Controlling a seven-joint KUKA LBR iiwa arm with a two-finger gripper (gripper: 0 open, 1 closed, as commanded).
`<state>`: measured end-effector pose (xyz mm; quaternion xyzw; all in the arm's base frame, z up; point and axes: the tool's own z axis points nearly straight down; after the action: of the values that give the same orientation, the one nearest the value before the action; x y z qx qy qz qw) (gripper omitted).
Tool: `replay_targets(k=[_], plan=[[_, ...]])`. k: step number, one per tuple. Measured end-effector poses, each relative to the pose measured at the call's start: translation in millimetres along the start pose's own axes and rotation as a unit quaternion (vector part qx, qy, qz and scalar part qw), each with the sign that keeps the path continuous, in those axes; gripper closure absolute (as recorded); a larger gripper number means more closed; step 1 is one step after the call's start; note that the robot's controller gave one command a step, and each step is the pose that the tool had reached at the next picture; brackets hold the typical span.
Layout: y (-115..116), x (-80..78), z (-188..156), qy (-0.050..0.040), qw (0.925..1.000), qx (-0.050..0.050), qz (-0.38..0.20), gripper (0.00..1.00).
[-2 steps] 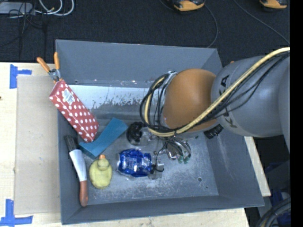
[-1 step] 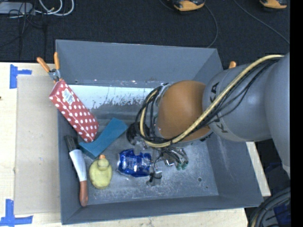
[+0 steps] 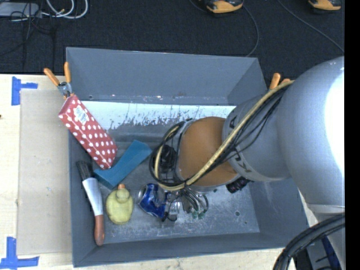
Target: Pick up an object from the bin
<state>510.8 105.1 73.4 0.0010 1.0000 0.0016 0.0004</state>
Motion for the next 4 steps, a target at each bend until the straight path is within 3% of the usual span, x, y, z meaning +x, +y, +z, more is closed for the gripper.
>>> replay_targets(k=[1, 2, 3, 4], plan=[[-0.1, 0.0, 0.0, 0.0, 1.0, 0.0, 0.0, 1.0], [-0.9, 7.2, -36.8, 0.0059, 1.0, 0.001, 0.0, 1.0], [-6.7, 0.7, -49.7, -0.001, 1.0, 0.0, 0.002, 1.0], [-13.5, 4.5, -80.0, 0.0095, 0.9999, 0.002, 0.005, 1.0]])
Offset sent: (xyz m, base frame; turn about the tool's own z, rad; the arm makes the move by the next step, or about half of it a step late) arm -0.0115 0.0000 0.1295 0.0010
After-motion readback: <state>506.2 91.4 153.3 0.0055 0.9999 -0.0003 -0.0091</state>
